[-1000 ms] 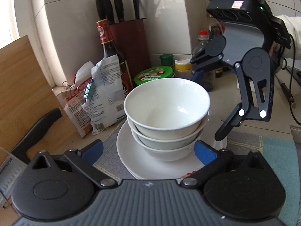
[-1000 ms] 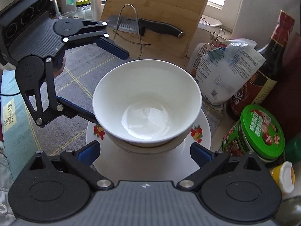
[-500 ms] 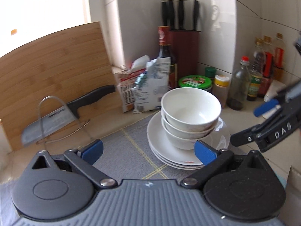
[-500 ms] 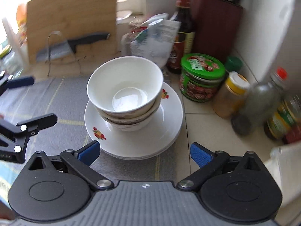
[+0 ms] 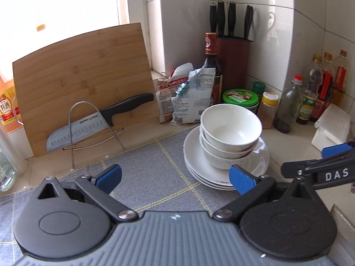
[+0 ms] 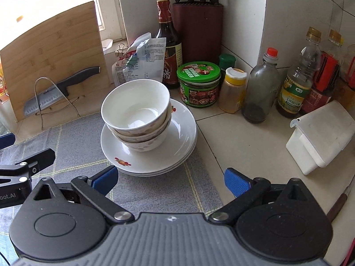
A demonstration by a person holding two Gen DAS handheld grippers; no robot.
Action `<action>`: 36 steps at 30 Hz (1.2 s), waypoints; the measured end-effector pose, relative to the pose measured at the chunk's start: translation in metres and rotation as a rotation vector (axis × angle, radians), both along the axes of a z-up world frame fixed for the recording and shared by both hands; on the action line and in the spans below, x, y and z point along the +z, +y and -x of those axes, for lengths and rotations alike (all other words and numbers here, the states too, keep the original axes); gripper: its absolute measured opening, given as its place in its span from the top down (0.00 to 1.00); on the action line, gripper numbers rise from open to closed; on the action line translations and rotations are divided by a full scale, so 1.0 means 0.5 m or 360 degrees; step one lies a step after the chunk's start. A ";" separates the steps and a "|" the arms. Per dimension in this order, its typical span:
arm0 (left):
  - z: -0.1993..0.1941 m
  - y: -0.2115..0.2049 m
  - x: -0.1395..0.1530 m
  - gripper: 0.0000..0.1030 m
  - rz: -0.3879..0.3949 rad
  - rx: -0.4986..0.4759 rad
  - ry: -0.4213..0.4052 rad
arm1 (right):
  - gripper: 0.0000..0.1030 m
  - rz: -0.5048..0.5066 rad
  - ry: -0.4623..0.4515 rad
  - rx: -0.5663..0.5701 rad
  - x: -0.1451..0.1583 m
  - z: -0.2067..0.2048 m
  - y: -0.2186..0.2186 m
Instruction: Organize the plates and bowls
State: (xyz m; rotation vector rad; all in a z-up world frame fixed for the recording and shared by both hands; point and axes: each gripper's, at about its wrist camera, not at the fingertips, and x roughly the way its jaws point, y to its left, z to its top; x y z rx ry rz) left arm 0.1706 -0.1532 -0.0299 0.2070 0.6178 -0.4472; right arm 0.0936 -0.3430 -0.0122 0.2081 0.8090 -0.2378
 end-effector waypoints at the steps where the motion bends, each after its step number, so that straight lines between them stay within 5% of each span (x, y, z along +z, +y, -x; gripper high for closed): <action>1: 0.001 0.001 0.001 0.01 0.0007 0.0007 0.0004 | 0.00 -0.0001 -0.0005 0.0001 0.002 0.001 0.003; 36: -0.010 0.000 0.016 0.01 0.0029 0.0033 -0.0011 | 0.00 0.0062 -0.0050 -0.0001 0.027 -0.001 0.019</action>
